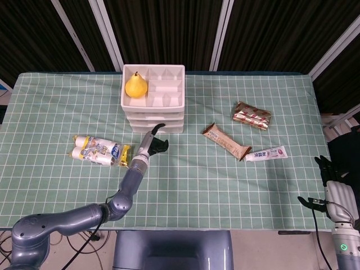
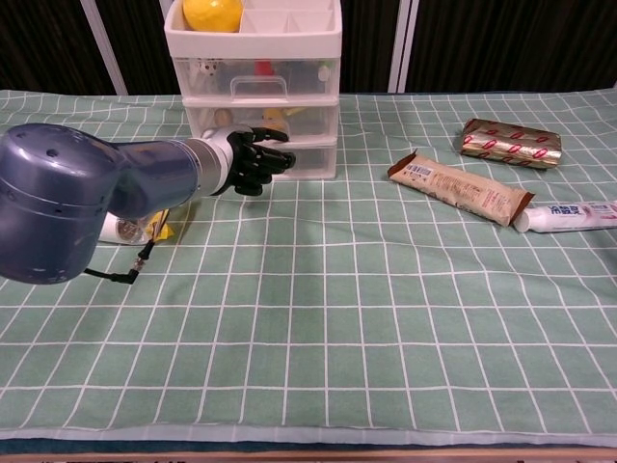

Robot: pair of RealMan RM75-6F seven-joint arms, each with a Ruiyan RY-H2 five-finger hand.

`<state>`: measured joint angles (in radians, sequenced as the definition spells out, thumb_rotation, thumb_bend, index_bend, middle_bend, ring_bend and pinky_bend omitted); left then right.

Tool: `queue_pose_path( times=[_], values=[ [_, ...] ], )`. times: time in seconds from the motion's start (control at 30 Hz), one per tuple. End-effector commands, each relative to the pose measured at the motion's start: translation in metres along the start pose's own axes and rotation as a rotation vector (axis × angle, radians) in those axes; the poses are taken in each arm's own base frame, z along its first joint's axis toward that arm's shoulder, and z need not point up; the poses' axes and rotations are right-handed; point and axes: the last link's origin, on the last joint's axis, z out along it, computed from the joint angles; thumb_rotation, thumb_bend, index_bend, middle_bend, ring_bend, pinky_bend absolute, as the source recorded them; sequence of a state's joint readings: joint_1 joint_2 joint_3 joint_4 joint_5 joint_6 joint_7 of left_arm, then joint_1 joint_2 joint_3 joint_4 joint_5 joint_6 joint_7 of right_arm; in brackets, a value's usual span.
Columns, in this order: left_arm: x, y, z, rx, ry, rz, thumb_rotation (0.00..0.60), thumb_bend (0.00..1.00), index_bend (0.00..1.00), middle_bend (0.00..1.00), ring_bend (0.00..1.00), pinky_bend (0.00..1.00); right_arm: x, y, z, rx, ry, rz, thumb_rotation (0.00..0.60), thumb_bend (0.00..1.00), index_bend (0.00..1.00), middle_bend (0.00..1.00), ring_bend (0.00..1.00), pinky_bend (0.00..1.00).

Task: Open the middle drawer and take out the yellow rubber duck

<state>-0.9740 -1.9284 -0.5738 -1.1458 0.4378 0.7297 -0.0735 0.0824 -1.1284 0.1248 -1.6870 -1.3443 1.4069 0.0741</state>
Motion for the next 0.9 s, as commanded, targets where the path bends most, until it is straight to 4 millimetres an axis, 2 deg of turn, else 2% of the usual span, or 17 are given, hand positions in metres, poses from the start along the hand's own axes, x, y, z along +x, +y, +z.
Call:
queue_pose_path(
  times=[0.03,0.6,0.9],
  values=[
    [0.000,0.000,0.000,-0.001,0.000,0.000,0.600,0.55,0.19,0.96,0.97,1.00,0.000,0.000,0.000,0.000,0.001,0.000,0.600,0.04,0.00,0.00,0.00,0.22],
    [0.002,-0.002,-0.004,-0.009,-0.011,0.002,0.600,0.55,0.23,0.96,0.98,1.00,0.001,0.000,-0.001,-0.001,0.001,0.004,0.600,0.04,0.00,0.00,0.00,0.22],
    [0.004,-0.007,-0.015,-0.016,-0.019,0.025,0.600,0.55,0.23,0.96,0.98,1.00,0.001,-0.001,-0.001,0.000,0.003,0.006,0.600,0.04,0.00,0.00,0.00,0.22]
  ],
)
